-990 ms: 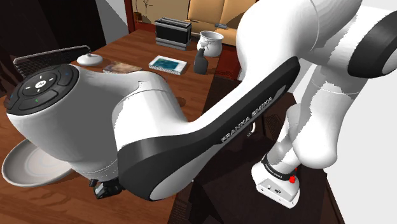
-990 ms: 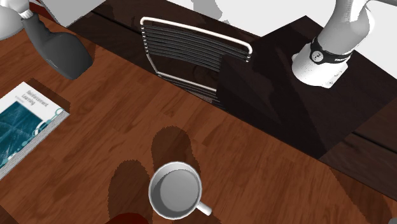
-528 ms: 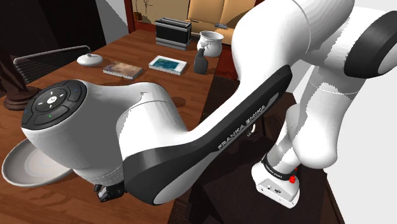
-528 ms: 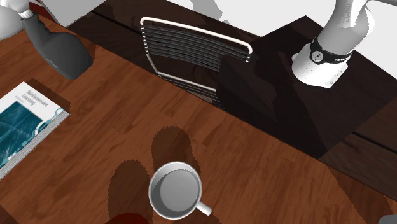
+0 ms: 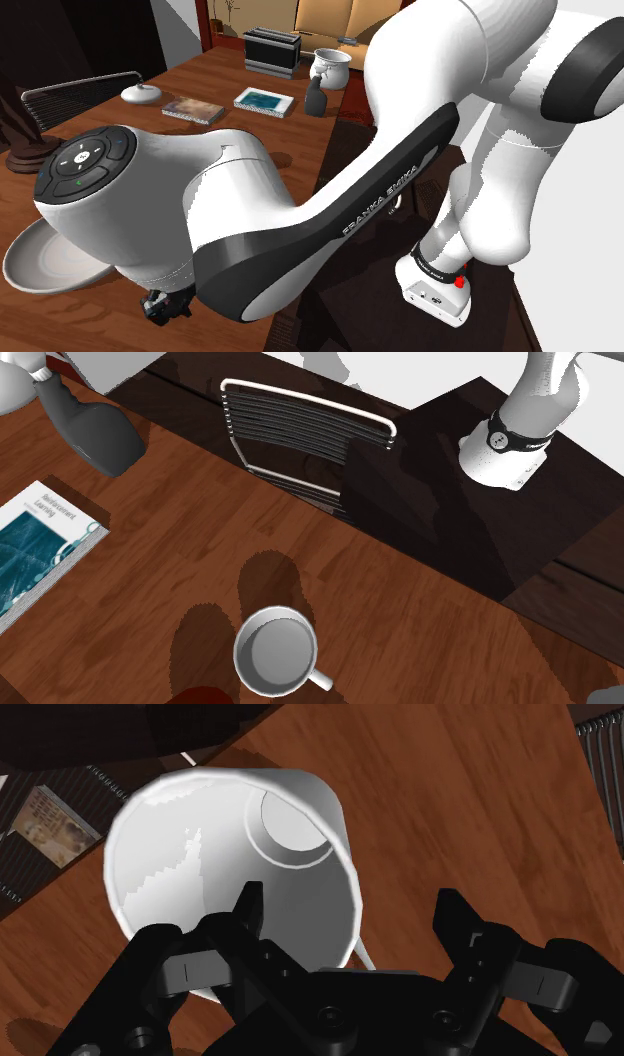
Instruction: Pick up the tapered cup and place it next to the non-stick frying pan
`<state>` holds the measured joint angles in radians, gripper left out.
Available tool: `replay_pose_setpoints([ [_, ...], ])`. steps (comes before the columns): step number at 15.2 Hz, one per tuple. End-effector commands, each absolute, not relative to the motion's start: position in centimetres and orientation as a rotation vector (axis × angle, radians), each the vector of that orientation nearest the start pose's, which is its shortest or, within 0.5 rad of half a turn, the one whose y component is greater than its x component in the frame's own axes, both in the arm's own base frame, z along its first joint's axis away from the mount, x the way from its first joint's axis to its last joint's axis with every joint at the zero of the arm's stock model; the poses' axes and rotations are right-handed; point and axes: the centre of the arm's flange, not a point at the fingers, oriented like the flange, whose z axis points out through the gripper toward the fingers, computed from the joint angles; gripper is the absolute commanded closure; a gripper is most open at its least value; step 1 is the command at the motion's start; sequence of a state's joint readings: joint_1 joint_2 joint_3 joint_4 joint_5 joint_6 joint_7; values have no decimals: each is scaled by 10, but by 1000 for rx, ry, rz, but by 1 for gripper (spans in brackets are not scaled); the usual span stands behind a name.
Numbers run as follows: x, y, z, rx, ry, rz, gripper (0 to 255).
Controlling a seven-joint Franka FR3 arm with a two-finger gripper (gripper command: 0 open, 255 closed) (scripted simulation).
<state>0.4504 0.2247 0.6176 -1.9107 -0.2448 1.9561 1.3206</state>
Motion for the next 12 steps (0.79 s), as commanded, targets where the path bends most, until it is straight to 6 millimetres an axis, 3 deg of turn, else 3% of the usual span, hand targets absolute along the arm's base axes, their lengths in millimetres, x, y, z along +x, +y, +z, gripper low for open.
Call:
replay_pose_setpoints([
  [1,309,499,389,-3287,244,-59,0],
  [2,309,499,389,-3287,244,-59,0],
  [6,308,506,438,-3287,244,-59,0],
  [12,308,506,438,-3287,244,-59,0],
])
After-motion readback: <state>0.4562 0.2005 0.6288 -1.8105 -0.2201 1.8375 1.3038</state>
